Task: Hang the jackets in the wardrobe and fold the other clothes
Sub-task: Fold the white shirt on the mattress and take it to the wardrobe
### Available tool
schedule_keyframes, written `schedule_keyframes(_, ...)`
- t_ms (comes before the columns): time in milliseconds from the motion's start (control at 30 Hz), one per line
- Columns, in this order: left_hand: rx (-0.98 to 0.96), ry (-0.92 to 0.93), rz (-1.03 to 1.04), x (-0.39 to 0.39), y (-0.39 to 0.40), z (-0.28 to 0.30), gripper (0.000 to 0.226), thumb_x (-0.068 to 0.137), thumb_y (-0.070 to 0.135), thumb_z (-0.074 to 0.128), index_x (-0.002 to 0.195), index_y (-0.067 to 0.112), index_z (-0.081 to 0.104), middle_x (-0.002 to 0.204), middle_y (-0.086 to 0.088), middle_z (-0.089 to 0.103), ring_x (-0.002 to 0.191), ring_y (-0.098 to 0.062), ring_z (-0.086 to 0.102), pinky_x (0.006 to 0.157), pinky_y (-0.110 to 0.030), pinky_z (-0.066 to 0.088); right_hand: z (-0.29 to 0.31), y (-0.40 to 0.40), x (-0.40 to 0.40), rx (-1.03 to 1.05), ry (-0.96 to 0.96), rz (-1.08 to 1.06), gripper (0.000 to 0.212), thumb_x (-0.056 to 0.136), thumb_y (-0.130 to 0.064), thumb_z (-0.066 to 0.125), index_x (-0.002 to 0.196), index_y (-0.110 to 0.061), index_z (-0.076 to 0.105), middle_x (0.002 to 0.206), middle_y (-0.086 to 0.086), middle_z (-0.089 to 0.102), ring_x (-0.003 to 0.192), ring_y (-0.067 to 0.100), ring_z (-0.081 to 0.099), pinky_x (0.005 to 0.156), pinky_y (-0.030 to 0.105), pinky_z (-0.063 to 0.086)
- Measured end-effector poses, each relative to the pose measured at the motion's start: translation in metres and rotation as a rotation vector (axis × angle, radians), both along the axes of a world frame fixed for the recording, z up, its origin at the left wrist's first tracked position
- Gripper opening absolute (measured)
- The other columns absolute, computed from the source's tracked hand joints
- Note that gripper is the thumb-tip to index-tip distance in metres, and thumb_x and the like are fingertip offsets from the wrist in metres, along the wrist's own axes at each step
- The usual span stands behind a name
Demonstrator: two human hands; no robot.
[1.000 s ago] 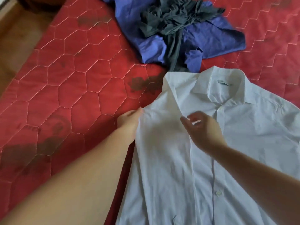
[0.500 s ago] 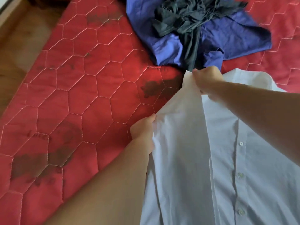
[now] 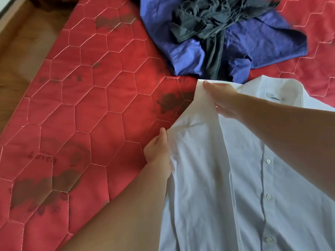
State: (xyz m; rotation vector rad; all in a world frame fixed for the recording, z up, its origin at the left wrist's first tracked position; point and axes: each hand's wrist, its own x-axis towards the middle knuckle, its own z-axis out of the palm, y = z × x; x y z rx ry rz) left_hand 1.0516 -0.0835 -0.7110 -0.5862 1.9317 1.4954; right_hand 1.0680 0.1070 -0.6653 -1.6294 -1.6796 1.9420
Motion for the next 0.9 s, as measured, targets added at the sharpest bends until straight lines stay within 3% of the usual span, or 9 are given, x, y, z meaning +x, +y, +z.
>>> schedule_keyframes(67,0.012,-0.024,0.039,0.0,0.001,0.001,0.04,0.091,0.045,0.06,0.066,0.013,0.056,0.073,-0.001,0.054,0.073,-0.016,0.051,0.064,-0.025,0.043,-0.006,-0.001,0.006,0.179,-0.196,0.108,0.042,0.088,-0.052,0.06,0.092,-0.012,0.067,0.079,0.001,0.063,0.071,0.018,0.063,0.068,0.032,0.057)
schedule_keyframes(133,0.03,-0.05,0.078,-0.001,0.001,0.002,0.038,0.091,0.043,0.061,0.062,0.019,0.059,0.069,0.005,0.058,0.074,-0.014,0.056,0.069,-0.025,0.047,-0.009,0.0,0.017,0.242,-0.3,0.292,0.042,0.082,-0.055,0.066,0.079,-0.013,0.065,0.075,0.001,0.066,0.065,0.016,0.063,0.055,0.026,0.048)
schedule_keyframes(233,0.026,-0.061,0.077,-0.001,0.002,0.004,0.036,0.092,0.044,0.061,0.063,0.021,0.061,0.069,0.007,0.062,0.075,-0.014,0.06,0.071,-0.025,0.049,-0.012,0.001,0.022,-0.053,-0.153,0.363,0.029,0.088,-0.035,0.068,0.102,-0.01,0.067,0.096,0.007,0.073,0.081,0.018,0.071,0.067,0.029,0.055)
schedule_keyframes(333,0.006,-0.062,0.07,-0.002,0.003,0.003,0.032,0.092,0.045,0.061,0.066,0.026,0.063,0.073,0.009,0.064,0.079,-0.015,0.062,0.076,-0.027,0.047,-0.019,0.002,0.013,-0.107,0.018,0.081,0.029,0.092,-0.035,0.063,0.109,-0.012,0.066,0.097,0.007,0.072,0.081,0.018,0.069,0.066,0.029,0.054)
schedule_keyframes(400,-0.002,-0.066,0.069,-0.004,0.002,0.001,0.032,0.091,0.047,0.061,0.065,0.027,0.062,0.074,0.008,0.064,0.082,-0.017,0.064,0.083,-0.03,0.051,-0.028,-0.003,0.009,0.064,-0.016,-0.018,0.025,0.092,-0.038,0.061,0.105,-0.018,0.068,0.093,0.002,0.07,0.083,0.019,0.067,0.068,0.027,0.052)
schedule_keyframes(467,0.003,-0.081,0.065,-0.005,0.002,-0.001,0.033,0.089,0.05,0.062,0.065,0.027,0.062,0.076,0.007,0.066,0.085,-0.018,0.066,0.089,-0.034,0.053,-0.031,-0.013,0.019,0.524,-0.144,0.048,0.028,0.092,-0.038,0.058,0.109,-0.018,0.066,0.103,0.001,0.066,0.093,0.019,0.063,0.077,0.024,0.045)
schedule_keyframes(567,0.017,-0.12,0.049,-0.006,0.001,0.004,0.033,0.084,0.052,0.068,0.068,0.023,0.063,0.079,0.004,0.068,0.081,-0.019,0.068,0.085,-0.034,0.056,-0.022,-0.065,0.061,0.999,0.035,0.245,0.042,0.088,-0.031,0.058,0.125,-0.011,0.056,0.125,0.007,0.056,0.111,0.02,0.054,0.093,0.029,0.042)
schedule_keyframes(733,0.225,-0.113,-0.092,-0.011,-0.014,0.005,0.033,0.077,0.024,0.08,0.108,0.019,0.072,0.101,-0.006,0.075,0.093,-0.024,0.072,0.091,-0.042,0.055,-0.047,-0.186,0.187,1.089,-0.1,0.59,0.053,0.086,-0.039,0.051,0.135,-0.019,0.05,0.146,0.005,0.045,0.135,0.024,0.041,0.112,0.042,0.028)
schedule_keyframes(900,0.077,0.163,-0.191,-0.041,-0.034,0.009,0.054,0.077,0.007,0.077,0.126,0.021,0.062,0.114,-0.007,0.068,0.101,-0.02,0.067,0.094,-0.037,0.054,-0.069,-0.273,0.289,1.029,-0.189,0.627,0.062,0.079,-0.046,0.052,0.138,-0.027,0.046,0.15,0.009,0.043,0.139,0.027,0.034,0.115,0.042,0.02)
